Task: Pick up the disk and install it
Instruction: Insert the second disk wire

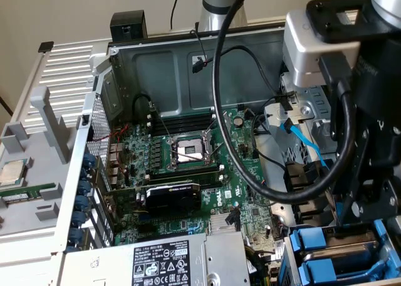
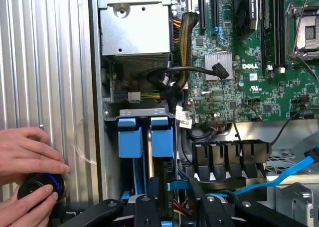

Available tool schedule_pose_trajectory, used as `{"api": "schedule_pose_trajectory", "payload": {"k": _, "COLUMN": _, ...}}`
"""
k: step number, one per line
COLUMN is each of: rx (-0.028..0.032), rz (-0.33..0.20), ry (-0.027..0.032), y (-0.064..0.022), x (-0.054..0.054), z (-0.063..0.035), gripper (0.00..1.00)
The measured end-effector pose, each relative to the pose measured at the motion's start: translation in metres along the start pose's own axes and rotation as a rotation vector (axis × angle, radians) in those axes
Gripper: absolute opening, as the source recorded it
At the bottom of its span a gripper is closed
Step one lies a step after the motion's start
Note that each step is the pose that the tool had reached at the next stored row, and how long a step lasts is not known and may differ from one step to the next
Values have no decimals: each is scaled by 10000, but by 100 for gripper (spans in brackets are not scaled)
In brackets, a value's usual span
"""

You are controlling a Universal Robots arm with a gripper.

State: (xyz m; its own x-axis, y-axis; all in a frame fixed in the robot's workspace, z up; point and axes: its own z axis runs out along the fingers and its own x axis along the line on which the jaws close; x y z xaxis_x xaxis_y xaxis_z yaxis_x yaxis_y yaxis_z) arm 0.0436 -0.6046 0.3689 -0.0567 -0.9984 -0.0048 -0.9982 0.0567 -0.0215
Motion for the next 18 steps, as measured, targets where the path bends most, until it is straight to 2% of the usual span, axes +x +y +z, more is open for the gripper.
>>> {"api": "schedule_pose_trajectory", "payload": {"k": 15, "rx": 0, "rz": 1, "ry": 0, "y": 0, "x": 0, "z": -5, "gripper": 35}}
{"api": "schedule_pose_trajectory", "payload": {"k": 18, "rx": 0, "rz": 0, "ry": 0, "y": 0, "x": 0, "z": -5, "gripper": 16}}
